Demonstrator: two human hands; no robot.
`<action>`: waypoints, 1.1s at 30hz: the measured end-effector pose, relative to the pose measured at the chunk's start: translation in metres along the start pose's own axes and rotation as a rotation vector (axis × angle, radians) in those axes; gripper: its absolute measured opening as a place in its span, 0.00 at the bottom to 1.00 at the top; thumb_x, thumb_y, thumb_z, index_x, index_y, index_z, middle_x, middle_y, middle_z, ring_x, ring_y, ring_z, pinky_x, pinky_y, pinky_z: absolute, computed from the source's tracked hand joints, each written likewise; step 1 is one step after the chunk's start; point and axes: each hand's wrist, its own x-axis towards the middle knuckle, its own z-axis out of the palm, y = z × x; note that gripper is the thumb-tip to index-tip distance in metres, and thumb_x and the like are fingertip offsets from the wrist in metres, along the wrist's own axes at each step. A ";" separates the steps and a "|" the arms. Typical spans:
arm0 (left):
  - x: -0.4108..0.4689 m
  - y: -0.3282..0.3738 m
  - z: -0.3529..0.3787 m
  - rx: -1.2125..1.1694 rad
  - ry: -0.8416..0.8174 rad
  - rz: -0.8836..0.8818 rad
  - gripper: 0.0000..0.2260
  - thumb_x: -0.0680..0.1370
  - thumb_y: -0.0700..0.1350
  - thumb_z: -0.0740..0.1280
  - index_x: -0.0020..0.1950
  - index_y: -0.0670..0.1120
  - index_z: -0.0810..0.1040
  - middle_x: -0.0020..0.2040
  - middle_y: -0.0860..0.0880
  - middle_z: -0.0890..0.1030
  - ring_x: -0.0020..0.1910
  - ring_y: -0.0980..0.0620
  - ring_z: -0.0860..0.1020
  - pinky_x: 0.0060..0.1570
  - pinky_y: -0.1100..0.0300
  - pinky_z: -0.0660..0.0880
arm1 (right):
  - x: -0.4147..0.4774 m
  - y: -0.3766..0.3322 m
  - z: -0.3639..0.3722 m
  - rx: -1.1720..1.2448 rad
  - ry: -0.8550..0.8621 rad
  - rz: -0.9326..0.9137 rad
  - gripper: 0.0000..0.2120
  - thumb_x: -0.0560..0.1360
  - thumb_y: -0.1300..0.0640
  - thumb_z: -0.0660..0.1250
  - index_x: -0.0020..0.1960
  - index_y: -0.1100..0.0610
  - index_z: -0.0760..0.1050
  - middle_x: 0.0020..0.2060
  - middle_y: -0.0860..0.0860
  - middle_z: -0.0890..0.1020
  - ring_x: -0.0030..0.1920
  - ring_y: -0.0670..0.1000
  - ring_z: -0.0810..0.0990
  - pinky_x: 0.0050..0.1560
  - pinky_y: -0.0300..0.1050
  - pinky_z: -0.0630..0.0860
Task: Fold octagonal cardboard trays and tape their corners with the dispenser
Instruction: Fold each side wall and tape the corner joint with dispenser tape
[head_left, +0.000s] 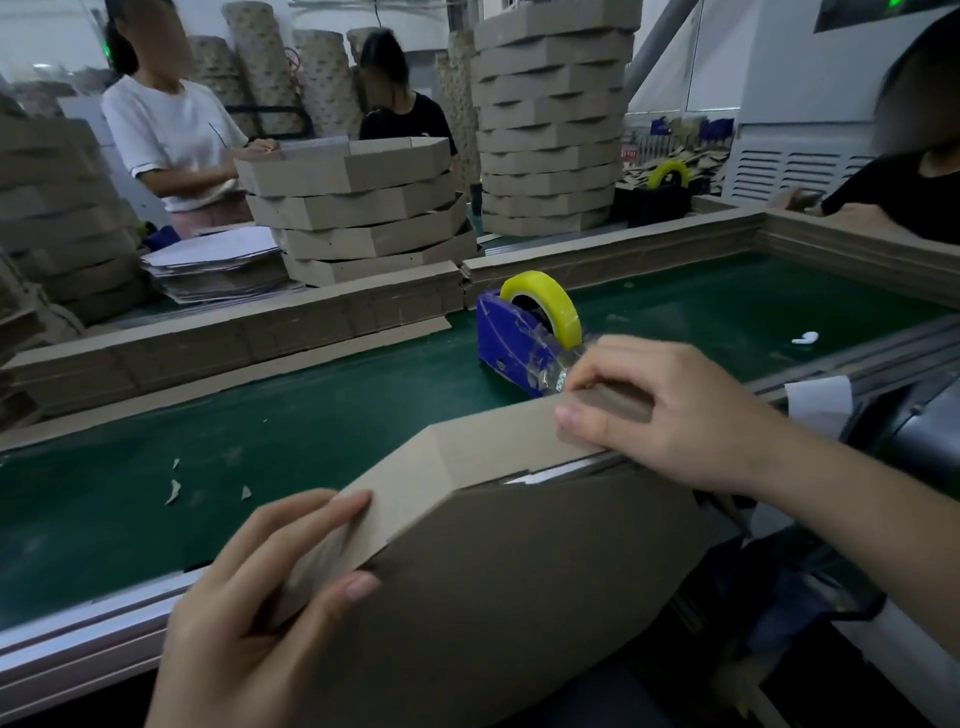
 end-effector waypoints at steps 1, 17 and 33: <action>-0.003 -0.004 -0.002 -0.008 -0.006 -0.017 0.19 0.70 0.57 0.65 0.56 0.51 0.81 0.56 0.52 0.81 0.56 0.62 0.77 0.51 0.68 0.72 | -0.002 -0.001 0.008 0.001 -0.018 -0.007 0.22 0.69 0.29 0.55 0.46 0.44 0.76 0.43 0.41 0.77 0.45 0.44 0.77 0.47 0.52 0.76; 0.057 0.027 0.012 0.312 -0.364 0.175 0.19 0.78 0.61 0.56 0.62 0.59 0.80 0.55 0.55 0.79 0.51 0.50 0.77 0.47 0.48 0.76 | 0.008 0.010 0.039 0.488 -0.105 0.141 0.10 0.80 0.58 0.62 0.45 0.57 0.81 0.38 0.49 0.82 0.40 0.42 0.77 0.41 0.31 0.70; 0.056 0.019 0.016 0.379 -0.304 0.258 0.16 0.79 0.56 0.58 0.61 0.57 0.81 0.55 0.53 0.80 0.48 0.48 0.78 0.42 0.48 0.76 | 0.084 0.097 0.007 0.250 0.026 0.716 0.16 0.77 0.42 0.64 0.41 0.52 0.82 0.42 0.48 0.75 0.41 0.50 0.70 0.41 0.45 0.65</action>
